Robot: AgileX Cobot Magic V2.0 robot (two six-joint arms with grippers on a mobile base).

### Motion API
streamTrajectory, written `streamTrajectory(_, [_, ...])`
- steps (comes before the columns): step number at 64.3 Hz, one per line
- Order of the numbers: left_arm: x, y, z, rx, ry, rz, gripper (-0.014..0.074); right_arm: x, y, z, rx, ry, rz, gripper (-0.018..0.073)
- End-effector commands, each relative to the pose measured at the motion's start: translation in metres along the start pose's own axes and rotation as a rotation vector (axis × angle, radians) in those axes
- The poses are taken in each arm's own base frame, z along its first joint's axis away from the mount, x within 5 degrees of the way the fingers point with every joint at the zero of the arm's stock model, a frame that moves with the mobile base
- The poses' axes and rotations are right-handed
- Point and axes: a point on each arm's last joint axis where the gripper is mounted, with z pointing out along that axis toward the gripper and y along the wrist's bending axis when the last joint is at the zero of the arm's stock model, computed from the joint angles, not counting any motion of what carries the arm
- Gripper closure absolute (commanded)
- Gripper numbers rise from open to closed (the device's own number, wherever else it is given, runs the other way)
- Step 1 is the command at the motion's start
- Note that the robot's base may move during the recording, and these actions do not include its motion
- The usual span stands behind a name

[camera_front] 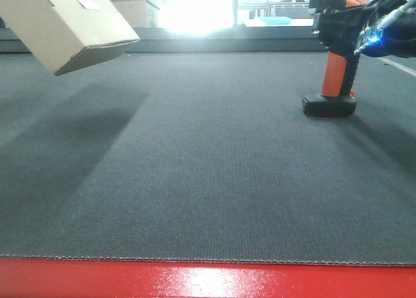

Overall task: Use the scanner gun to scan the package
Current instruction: 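Grasp the scanner gun with the right gripper and lift it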

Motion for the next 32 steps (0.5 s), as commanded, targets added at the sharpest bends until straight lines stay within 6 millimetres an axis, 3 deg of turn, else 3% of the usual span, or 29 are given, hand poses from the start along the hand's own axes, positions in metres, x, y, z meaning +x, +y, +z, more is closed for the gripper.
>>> streamTrajectory(1, [-0.002, -0.003, -0.003, 0.017, -0.019, 0.003, 0.0707, -0.014, 0.002, -0.004, -0.014, -0.023, 0.003, 0.0719])
streamTrajectory(20, [-0.001, -0.003, -0.003, 0.018, -0.013, 0.003, 0.0707, -0.056, 0.013, -0.027, -0.075, -0.054, -0.026, 0.0719])
streamTrajectory(32, [-0.001, -0.003, -0.003, 0.018, -0.013, 0.003, 0.0707, -0.065, 0.015, -0.034, -0.085, -0.043, -0.031, 0.0719])
